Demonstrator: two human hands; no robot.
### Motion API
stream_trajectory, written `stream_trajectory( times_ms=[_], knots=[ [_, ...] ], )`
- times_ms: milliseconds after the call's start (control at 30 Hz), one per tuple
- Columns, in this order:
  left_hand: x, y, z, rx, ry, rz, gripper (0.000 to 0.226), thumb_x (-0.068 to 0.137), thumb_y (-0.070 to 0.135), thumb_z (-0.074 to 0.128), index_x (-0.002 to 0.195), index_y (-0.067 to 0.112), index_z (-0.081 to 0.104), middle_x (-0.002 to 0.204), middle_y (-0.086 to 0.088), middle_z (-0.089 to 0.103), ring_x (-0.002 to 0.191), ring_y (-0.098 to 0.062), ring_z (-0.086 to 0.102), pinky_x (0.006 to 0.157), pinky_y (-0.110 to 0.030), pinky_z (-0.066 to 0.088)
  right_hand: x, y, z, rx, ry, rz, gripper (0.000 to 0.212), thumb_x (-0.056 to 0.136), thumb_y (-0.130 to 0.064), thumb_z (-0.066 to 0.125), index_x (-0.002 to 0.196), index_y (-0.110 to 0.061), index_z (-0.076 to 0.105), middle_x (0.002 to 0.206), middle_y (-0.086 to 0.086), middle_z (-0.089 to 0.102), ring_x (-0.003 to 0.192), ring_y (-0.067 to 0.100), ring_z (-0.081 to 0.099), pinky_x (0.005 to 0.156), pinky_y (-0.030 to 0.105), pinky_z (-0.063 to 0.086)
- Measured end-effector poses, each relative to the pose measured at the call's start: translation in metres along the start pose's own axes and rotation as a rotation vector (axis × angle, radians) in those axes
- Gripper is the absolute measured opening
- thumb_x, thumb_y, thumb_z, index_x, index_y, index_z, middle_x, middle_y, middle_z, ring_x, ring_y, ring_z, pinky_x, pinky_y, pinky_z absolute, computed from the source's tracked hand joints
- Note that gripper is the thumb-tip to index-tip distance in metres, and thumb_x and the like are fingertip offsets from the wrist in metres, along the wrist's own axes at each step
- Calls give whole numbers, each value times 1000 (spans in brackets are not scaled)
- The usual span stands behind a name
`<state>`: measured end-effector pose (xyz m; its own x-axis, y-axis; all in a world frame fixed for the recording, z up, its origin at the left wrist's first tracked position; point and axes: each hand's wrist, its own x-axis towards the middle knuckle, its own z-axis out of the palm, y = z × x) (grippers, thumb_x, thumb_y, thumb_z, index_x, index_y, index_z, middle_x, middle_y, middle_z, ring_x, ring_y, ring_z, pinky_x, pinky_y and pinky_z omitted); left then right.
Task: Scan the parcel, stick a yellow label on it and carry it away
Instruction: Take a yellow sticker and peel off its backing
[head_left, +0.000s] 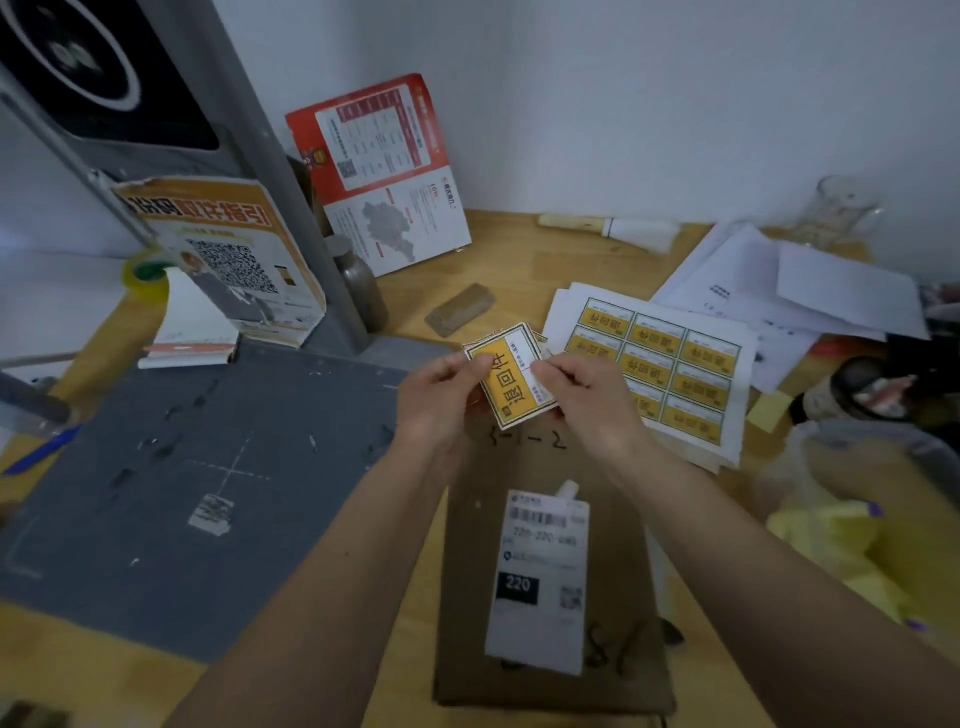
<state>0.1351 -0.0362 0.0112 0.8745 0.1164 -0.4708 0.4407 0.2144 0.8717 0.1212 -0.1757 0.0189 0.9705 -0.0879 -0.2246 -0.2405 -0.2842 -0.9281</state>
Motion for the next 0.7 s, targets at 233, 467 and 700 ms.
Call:
stream_trajectory(
  times_ms=[233,467,700],
  knots=[
    [-76,-21,11,-72,21,22,37,96,34,51,100,4,71,98,-13,76,87,-22,73,74,-32,55,-70,7,-39,102,0,0,13,87,-15,65,78,-8,73,67,-6,64,50,-7,50,59,17,37],
    [-132,-31,12,-79,-101,64,23,91,17,60,107,2,69,104,-13,74,99,-27,70,86,-37,56,-117,11,-54,232,48,59,15,88,-20,63,81,-10,73,84,3,73,67,5,58,65,21,39],
    [-158,-11,11,36,-47,191,14,85,2,66,98,0,70,100,-19,74,95,-33,71,83,-39,59,-149,-16,-43,108,298,-216,30,85,-12,66,108,-23,49,73,0,56,64,4,53,56,11,42]
  ],
)
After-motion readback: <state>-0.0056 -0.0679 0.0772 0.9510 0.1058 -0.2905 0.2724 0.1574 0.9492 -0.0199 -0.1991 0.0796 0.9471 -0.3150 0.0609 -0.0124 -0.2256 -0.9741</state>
